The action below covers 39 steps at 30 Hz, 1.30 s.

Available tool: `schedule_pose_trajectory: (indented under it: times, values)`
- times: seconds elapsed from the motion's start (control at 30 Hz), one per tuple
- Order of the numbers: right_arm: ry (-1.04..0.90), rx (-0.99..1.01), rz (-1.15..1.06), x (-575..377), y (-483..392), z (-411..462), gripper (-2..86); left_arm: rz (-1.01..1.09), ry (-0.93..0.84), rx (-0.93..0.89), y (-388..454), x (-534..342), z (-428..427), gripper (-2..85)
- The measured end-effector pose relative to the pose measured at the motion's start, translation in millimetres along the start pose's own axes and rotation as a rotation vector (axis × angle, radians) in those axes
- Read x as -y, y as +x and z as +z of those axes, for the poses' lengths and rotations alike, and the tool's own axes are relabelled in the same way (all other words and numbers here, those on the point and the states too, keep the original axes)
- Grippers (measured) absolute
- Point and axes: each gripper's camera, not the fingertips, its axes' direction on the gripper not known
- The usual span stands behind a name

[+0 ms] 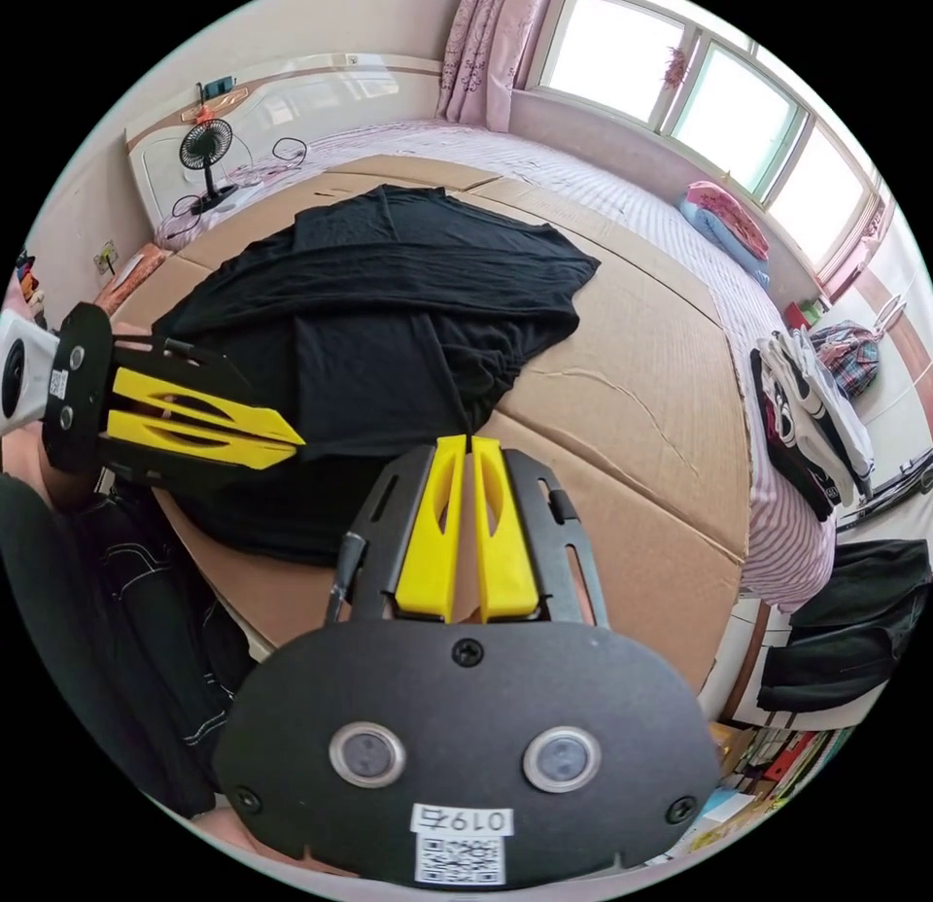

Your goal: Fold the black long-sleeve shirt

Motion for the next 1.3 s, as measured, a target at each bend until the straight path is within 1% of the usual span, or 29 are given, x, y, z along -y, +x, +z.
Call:
schedule_pose_trajectory:
  times: [0.1,0.33,0.5,0.6,0.63,0.7,0.77,0.87,0.97,1.17,1.23,1.3]
  values:
    - [-0.002,-0.02,-0.011,0,-3,-2,1.5,0.006,-0.045,-0.023,0,-5,6,1.0]
    - [0.017,-0.047,0.014,-6,-2,-7,5.5,0.005,-0.061,-0.001,-1,-15,-2,0.7]
    - [0.035,0.023,0.112,-26,10,-22,5.6,-0.055,-0.078,0.007,-14,-31,-17,0.7]
    - [0.06,0.099,0.112,-40,3,-32,5.0,-0.096,-0.05,-0.006,-20,-45,-34,0.7]
    - [0.065,0.113,0.107,-42,1,-33,4.9,-0.103,-0.038,-0.02,-20,-47,-38,0.8]
    - [0.072,0.154,0.066,-47,-13,-37,4.6,-0.127,0.021,-0.117,-21,-55,-52,0.9]
    - [0.05,0.153,0.026,-48,-24,-35,4.3,-0.137,0.04,-0.164,-20,-57,-56,0.9]
    - [-0.017,0.088,-0.02,-47,-37,-26,3.9,-0.121,-0.006,-0.149,-15,-59,-53,0.9]
    - [-0.016,0.082,-0.023,-51,-39,-28,3.8,-0.09,-0.027,-0.192,-9,-63,-56,0.9]
    - [-0.024,0.12,0.004,-58,-30,-30,4.1,-0.075,-0.023,-0.189,-4,-77,-75,1.0]
    - [-0.027,0.104,-0.012,-59,-34,-30,4.1,-0.077,-0.005,-0.196,-5,-83,-85,1.0]
    - [-0.025,0.073,-0.04,-60,-41,-31,3.9,-0.094,0.011,-0.155,-8,-95,-103,1.1]
